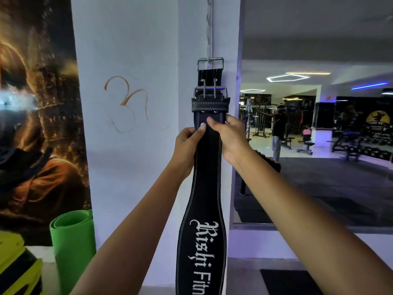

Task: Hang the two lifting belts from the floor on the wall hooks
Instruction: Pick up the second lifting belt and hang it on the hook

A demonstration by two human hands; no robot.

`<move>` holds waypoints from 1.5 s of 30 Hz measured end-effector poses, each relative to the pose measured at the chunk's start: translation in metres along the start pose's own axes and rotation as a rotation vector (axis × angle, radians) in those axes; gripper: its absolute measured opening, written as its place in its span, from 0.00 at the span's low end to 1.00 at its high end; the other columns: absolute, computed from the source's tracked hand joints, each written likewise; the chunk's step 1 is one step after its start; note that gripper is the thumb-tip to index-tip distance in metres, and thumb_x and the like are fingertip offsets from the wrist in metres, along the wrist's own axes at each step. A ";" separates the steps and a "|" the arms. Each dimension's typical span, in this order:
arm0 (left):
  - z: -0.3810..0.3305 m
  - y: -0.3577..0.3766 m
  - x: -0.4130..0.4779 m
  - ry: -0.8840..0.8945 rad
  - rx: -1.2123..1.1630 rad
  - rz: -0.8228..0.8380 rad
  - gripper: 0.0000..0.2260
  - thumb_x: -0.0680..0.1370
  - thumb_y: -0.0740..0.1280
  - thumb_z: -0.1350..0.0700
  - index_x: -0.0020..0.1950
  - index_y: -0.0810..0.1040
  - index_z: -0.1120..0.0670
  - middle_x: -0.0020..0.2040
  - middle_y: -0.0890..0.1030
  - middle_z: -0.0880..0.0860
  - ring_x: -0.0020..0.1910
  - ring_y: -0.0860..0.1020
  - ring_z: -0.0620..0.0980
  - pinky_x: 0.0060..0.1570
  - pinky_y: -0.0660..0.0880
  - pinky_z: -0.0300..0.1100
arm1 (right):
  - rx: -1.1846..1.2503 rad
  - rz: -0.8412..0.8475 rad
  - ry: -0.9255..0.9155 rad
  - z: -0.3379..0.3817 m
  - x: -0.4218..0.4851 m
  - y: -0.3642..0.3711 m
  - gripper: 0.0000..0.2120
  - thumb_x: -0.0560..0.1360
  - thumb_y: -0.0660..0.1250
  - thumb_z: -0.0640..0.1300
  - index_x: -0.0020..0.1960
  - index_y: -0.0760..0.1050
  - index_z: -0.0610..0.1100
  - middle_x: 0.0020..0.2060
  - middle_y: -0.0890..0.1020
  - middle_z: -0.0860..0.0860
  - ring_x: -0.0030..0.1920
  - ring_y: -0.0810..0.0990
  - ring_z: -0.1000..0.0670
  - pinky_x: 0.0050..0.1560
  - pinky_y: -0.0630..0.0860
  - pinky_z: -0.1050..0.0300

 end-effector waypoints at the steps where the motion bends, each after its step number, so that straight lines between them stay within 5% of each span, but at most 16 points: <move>1: -0.004 -0.001 0.004 0.003 -0.015 -0.038 0.12 0.77 0.66 0.52 0.53 0.71 0.59 0.47 0.78 0.56 0.39 0.79 0.47 0.42 0.79 0.44 | -0.006 0.002 -0.003 -0.003 -0.001 0.001 0.07 0.72 0.68 0.34 0.49 0.78 0.40 0.46 0.82 0.43 0.48 0.81 0.44 0.55 0.78 0.47; 5: -0.028 0.001 0.018 -0.015 -0.093 -0.069 0.23 0.78 0.63 0.45 0.66 0.68 0.58 0.60 0.79 0.57 0.49 0.81 0.51 0.38 0.80 0.42 | -0.024 -0.002 -0.033 -0.009 -0.005 0.003 0.16 0.71 0.68 0.33 0.55 0.74 0.47 0.53 0.82 0.42 0.54 0.81 0.42 0.59 0.77 0.45; 7: -0.036 0.001 0.023 0.004 -0.104 -0.097 0.18 0.79 0.60 0.47 0.62 0.71 0.59 0.53 0.80 0.57 0.47 0.80 0.53 0.32 0.77 0.40 | -0.048 0.011 -0.043 -0.012 -0.007 0.003 0.23 0.71 0.68 0.32 0.62 0.70 0.48 0.56 0.81 0.42 0.56 0.81 0.43 0.61 0.76 0.45; 10: -0.042 0.002 0.026 0.050 -0.123 -0.112 0.10 0.81 0.57 0.51 0.51 0.74 0.56 0.45 0.78 0.55 0.44 0.78 0.54 0.37 0.76 0.43 | -0.046 0.037 -0.057 -0.016 -0.008 0.002 0.31 0.70 0.68 0.30 0.69 0.64 0.48 0.58 0.81 0.41 0.57 0.80 0.44 0.63 0.74 0.46; 15: -0.043 0.004 0.028 0.124 -0.058 -0.197 0.11 0.81 0.58 0.53 0.41 0.73 0.55 0.36 0.76 0.53 0.35 0.75 0.50 0.39 0.74 0.44 | 0.025 0.069 -0.108 -0.015 -0.005 0.002 0.34 0.68 0.72 0.33 0.65 0.62 0.55 0.58 0.80 0.38 0.57 0.79 0.43 0.63 0.74 0.48; 19: -0.049 0.004 0.034 0.168 -0.074 -0.189 0.12 0.81 0.57 0.55 0.41 0.73 0.55 0.37 0.76 0.52 0.36 0.76 0.49 0.44 0.76 0.45 | -0.010 0.069 -0.105 -0.004 0.007 0.010 0.17 0.73 0.67 0.51 0.62 0.70 0.56 0.60 0.79 0.44 0.56 0.80 0.45 0.47 0.77 0.53; 22: -0.050 0.000 0.040 0.189 -0.058 -0.166 0.12 0.82 0.56 0.55 0.40 0.73 0.54 0.37 0.76 0.52 0.36 0.75 0.48 0.44 0.75 0.45 | -0.030 -0.023 -0.117 0.002 0.022 0.019 0.08 0.77 0.60 0.54 0.49 0.76 0.53 0.57 0.80 0.44 0.57 0.79 0.43 0.52 0.78 0.48; 29: -0.047 -0.017 0.069 0.236 0.005 -0.187 0.12 0.82 0.54 0.54 0.40 0.71 0.52 0.37 0.74 0.50 0.34 0.73 0.46 0.36 0.73 0.39 | -0.241 -0.090 -0.097 -0.005 0.059 0.034 0.13 0.77 0.59 0.54 0.39 0.77 0.53 0.52 0.83 0.44 0.53 0.81 0.41 0.57 0.77 0.37; 34: -0.040 -0.022 0.102 0.281 0.030 -0.155 0.12 0.82 0.53 0.55 0.40 0.70 0.51 0.36 0.73 0.50 0.33 0.72 0.45 0.36 0.73 0.38 | -0.226 -0.169 -0.122 -0.016 0.093 0.041 0.11 0.78 0.59 0.52 0.45 0.79 0.53 0.54 0.83 0.46 0.56 0.80 0.42 0.59 0.76 0.38; 41: -0.020 -0.019 0.176 0.299 0.036 -0.131 0.13 0.82 0.54 0.55 0.40 0.71 0.52 0.36 0.73 0.50 0.33 0.72 0.45 0.36 0.73 0.39 | -0.186 -0.215 -0.202 -0.032 0.165 0.037 0.13 0.77 0.61 0.49 0.35 0.77 0.51 0.52 0.83 0.43 0.56 0.79 0.40 0.59 0.75 0.37; 45: -0.013 -0.009 0.233 0.347 0.039 -0.133 0.13 0.82 0.54 0.56 0.39 0.71 0.53 0.35 0.74 0.50 0.32 0.72 0.44 0.33 0.73 0.34 | -0.168 -0.204 -0.275 -0.034 0.224 0.033 0.14 0.76 0.63 0.48 0.33 0.77 0.49 0.43 0.81 0.44 0.48 0.79 0.42 0.56 0.76 0.36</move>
Point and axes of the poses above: each hand's wrist, its own x-axis towards the middle knuckle, its own y-axis out of the palm, z = x × y, the point moved 2 cm from there along x, towards the middle knuckle
